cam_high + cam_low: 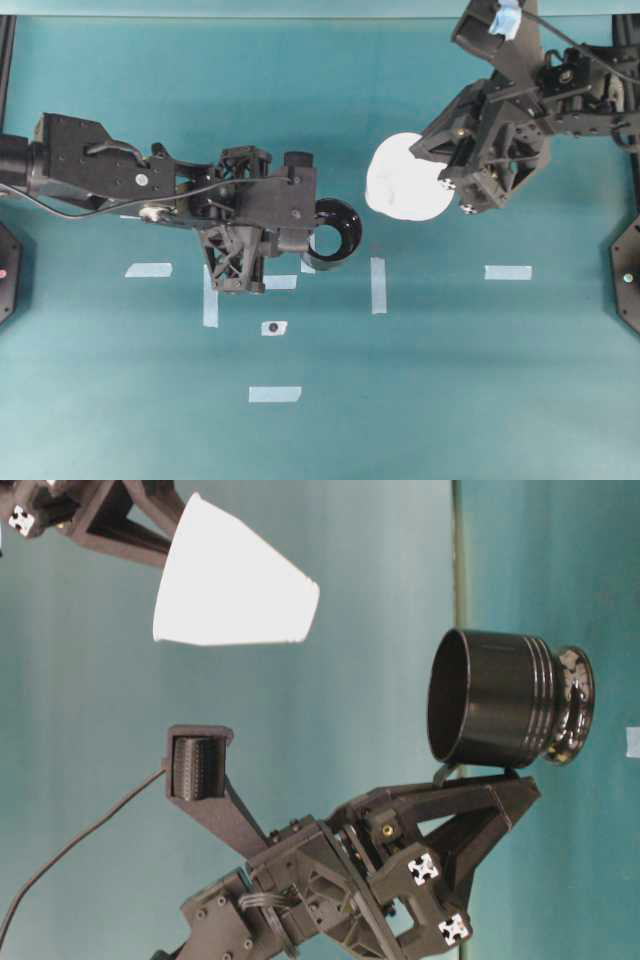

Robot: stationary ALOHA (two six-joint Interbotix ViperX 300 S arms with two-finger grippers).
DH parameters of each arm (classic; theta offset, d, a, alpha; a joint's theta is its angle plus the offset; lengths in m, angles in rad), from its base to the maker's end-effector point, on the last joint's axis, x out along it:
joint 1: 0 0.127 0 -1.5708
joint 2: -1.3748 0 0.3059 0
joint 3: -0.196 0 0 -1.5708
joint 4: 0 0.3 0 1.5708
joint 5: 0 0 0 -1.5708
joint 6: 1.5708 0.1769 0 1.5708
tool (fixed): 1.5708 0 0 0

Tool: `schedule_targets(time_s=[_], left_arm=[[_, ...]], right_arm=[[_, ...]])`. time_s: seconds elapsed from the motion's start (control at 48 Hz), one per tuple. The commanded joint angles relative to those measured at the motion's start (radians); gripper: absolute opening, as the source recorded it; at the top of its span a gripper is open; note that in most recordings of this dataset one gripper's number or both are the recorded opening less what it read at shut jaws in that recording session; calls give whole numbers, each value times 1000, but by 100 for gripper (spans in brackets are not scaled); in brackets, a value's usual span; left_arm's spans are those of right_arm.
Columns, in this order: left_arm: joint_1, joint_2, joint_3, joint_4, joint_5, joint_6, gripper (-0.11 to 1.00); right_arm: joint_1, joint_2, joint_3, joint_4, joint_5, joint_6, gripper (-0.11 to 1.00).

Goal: Holding the cup holder with the left arm, the right arm places the cup into the cup holder.
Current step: 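Lift the holder with the left gripper and the cup with the right gripper, then move the white cup toward the holder and insert it into the ring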

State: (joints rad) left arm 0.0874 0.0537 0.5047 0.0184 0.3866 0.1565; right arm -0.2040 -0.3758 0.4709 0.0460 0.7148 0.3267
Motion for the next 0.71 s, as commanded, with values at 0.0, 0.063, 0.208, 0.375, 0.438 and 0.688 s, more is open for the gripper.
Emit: schedule_targets(time_s=[0.0,0.063,0.208,0.375,0.438,0.688], left_arm=[[-2,-11,-35,3,-8,0,25],[-2,-6,-43,3,-8,0,25],[-2,3,-60,3,-8,2,25],[-2,5,-67,3,-8,2,25],[-2,2,-67,3,-9,2,25],[-2,2,-72,3,-26,2,25]], right_arm=[[11,5,-15,5,-34,17,3],[17,15,-9,3,-55,20,3],[23,48,9,5,-87,21,3],[23,69,46,3,-146,26,3],[23,71,58,3,-169,28,3],[23,81,80,5,-199,43,3]])
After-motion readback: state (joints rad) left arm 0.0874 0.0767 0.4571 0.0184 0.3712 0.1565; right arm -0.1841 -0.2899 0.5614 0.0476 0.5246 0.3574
